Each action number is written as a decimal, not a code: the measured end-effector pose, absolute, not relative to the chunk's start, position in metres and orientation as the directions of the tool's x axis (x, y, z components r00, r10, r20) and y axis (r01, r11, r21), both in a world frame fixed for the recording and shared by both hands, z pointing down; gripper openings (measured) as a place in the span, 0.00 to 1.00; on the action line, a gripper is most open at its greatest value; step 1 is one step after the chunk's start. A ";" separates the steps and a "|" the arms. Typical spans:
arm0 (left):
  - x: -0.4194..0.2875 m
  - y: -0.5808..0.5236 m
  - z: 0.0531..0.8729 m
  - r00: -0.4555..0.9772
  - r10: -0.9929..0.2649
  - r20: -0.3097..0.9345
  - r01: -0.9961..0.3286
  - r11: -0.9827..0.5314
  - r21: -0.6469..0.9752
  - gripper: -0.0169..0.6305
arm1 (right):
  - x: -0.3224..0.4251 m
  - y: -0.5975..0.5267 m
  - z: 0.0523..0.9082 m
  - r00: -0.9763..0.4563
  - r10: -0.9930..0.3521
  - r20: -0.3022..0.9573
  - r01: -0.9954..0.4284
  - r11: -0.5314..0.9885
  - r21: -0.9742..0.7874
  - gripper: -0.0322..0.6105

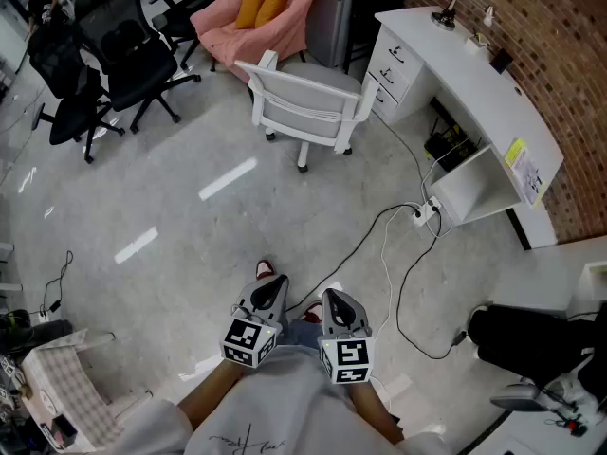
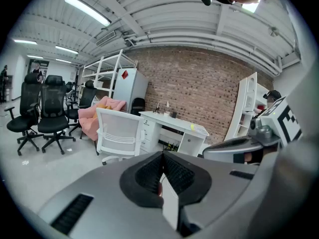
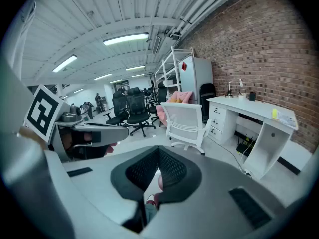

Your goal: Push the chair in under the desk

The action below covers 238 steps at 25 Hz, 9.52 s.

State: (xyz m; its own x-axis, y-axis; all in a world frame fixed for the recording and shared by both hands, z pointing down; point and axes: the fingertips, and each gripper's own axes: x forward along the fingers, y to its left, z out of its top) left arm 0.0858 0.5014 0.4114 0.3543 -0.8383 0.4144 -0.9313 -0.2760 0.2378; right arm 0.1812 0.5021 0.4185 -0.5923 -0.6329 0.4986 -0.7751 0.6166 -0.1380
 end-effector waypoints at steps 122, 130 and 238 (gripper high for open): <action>-0.190 -0.088 0.429 0.450 -0.550 0.704 -0.427 -0.824 -0.371 0.04 | -0.123 -0.071 0.419 -0.627 -0.415 0.660 -0.545 0.839 0.009 0.10; -0.206 -0.095 0.457 0.497 -0.440 0.748 -0.317 -0.894 -0.316 0.14 | -0.118 -0.082 0.449 -0.485 -0.403 0.776 -0.513 0.850 0.120 0.26; -0.216 -0.081 0.523 0.404 -0.352 0.844 -0.189 -0.935 -0.299 0.31 | -0.095 -0.036 0.523 -0.335 -0.190 0.923 -0.422 0.906 0.034 0.27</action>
